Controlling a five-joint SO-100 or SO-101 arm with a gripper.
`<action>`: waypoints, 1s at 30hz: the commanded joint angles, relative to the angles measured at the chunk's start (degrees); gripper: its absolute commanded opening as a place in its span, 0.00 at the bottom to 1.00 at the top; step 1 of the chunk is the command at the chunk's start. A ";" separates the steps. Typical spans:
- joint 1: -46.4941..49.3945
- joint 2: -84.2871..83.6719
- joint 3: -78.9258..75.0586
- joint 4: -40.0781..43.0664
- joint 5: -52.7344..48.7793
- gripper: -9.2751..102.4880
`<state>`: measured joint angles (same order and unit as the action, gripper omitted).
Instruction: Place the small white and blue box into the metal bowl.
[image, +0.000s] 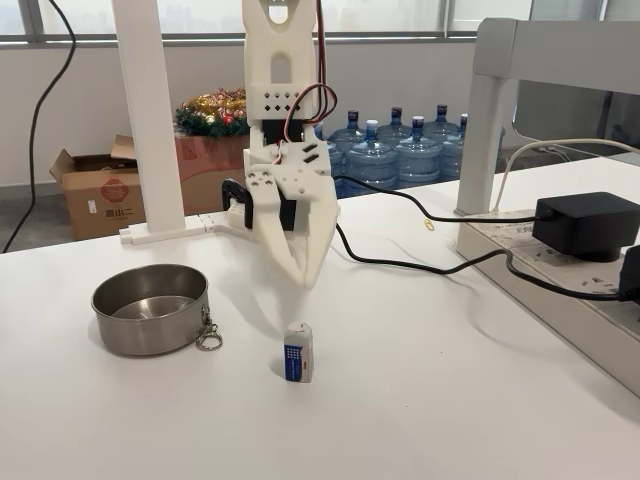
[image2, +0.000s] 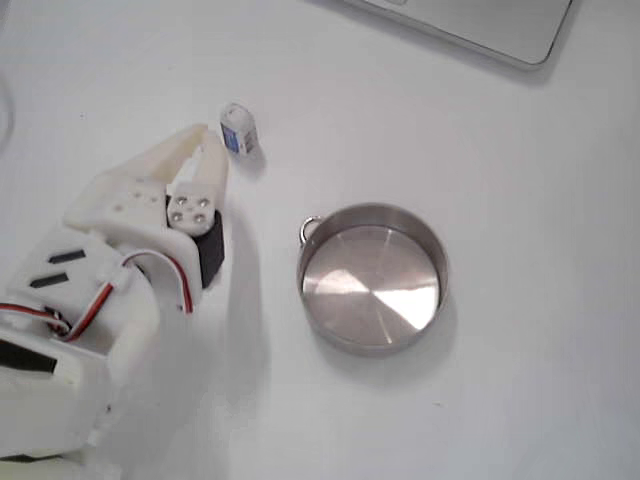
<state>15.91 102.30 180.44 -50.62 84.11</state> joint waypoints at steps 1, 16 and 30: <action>0.70 0.00 3.34 -1.05 1.14 0.05; 0.88 -0.09 0.35 -0.35 1.23 0.16; -0.09 -12.48 -9.84 -1.14 5.36 0.19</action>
<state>16.26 91.05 173.06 -50.80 88.59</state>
